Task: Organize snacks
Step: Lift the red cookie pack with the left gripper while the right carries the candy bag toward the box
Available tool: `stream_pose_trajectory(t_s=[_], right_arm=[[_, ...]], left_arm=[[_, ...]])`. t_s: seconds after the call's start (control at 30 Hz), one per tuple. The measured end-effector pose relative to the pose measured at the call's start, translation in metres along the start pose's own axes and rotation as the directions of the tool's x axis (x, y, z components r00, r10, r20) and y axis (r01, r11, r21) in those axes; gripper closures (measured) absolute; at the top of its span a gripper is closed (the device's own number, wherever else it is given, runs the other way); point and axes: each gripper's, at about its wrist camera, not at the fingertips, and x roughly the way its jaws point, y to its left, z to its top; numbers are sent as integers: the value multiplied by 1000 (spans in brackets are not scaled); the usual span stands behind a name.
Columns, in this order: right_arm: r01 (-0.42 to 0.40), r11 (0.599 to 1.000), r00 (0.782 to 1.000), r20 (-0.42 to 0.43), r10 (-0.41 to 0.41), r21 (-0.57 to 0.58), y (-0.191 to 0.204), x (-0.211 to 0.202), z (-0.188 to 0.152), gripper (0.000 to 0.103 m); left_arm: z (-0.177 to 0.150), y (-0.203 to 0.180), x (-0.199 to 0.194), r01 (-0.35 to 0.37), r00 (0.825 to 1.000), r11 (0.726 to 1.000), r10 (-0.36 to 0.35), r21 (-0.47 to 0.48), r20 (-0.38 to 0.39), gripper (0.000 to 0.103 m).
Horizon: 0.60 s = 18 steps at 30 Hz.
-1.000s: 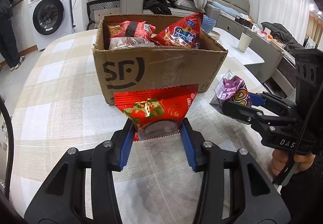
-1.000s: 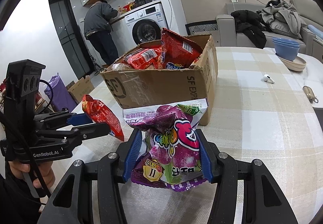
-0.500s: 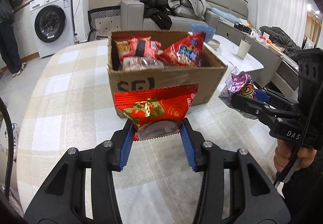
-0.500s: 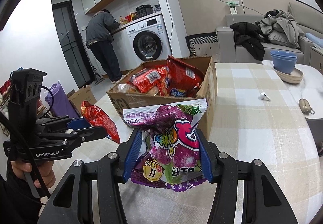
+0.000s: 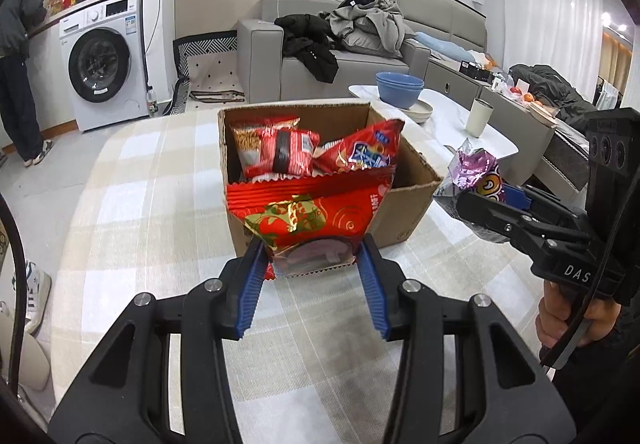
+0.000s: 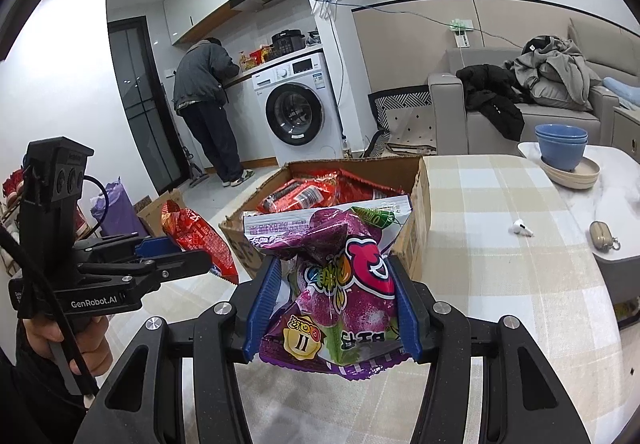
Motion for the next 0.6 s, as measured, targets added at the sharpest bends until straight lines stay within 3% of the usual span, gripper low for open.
stream_pose_trajectory(t_s=[0.6], right_arm=[[6, 1000, 1000, 21, -6, 16, 0, 18, 25, 49]], left_arm=[[63, -7, 18, 0, 1000, 1000, 1, -9, 18, 61]])
